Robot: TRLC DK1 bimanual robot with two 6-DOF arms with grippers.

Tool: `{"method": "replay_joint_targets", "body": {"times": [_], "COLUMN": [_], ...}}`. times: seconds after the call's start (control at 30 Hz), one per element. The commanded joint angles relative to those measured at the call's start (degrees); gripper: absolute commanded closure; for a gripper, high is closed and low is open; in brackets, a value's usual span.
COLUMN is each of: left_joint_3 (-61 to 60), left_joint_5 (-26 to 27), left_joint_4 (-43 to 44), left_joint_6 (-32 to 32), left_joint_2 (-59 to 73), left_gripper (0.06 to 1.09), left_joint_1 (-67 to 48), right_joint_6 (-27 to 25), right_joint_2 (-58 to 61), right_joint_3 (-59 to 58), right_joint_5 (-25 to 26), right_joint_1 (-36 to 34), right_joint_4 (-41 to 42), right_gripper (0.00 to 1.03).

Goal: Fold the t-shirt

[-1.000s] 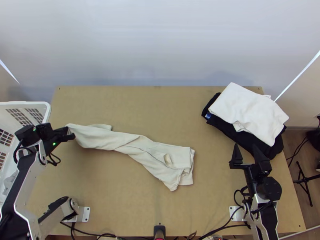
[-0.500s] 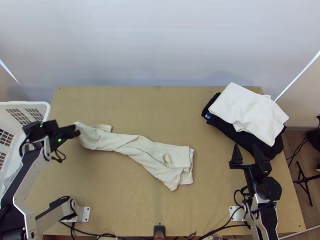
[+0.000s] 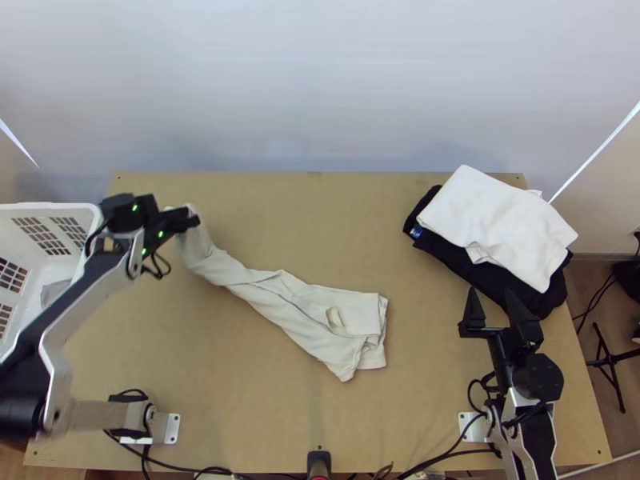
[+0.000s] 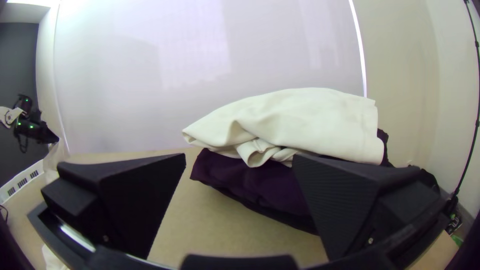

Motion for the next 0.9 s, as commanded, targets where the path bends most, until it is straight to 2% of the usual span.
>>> {"method": "replay_joint_targets", "body": {"times": [0.0, 0.27, 0.3, 0.33, 0.4, 0.43, 0.63, 0.7, 0.87], "left_joint_3": [13.39, 21.39, 21.22, 21.04, 20.42, 20.25, 16.73, 15.15, 13.57], "left_joint_5": [-4.94, -6.61, -6.61, -6.53, -5.21, -4.15, 4.64, 5.08, 4.99], "left_joint_4": [1.52, 1.35, 1.35, 1.00, -1.46, -2.52, -8.32, -9.37, -19.13], "left_joint_6": [-2.97, -4.55, -4.46, -4.29, -3.49, -3.41, -2.97, -1.56, 9.07], "left_joint_2": [15.42, 25.17, 25.17, 24.91, 22.98, 21.57, 8.65, 3.73, -5.15], "left_gripper": [1.05, 1.05, 1.01, 0.80, 0.21, 0.09, 0.09, 0.09, 0.09], "left_joint_1": [1.47, 4.72, 4.63, 4.63, 4.63, 4.63, 6.48, 7.27, 7.62], "right_joint_6": [0.06, 0.06, 0.06, -0.03, 0.06, -0.03, 0.06, -0.03, -0.03], "right_joint_2": [0.01, 0.01, 0.01, 0.01, 0.01, 0.01, 0.01, 0.01, 0.01], "right_joint_3": [0.01, 0.01, 0.01, 0.01, 0.01, 0.01, 0.01, 0.01, 0.01], "right_joint_5": [0.00, 0.00, 0.00, 0.00, 0.00, 0.00, 0.00, 0.00, 0.00], "right_joint_1": [0.01, 0.01, 0.01, 0.01, 0.01, 0.01, 0.01, 0.01, 0.01], "right_joint_4": [-0.01, -0.01, -0.01, -0.01, -0.01, -0.01, -0.01, -0.01, -0.01], "right_gripper": [0.04, 0.04, 0.04, 0.04, 0.04, 0.04, 0.04, 0.04, 0.04]}}
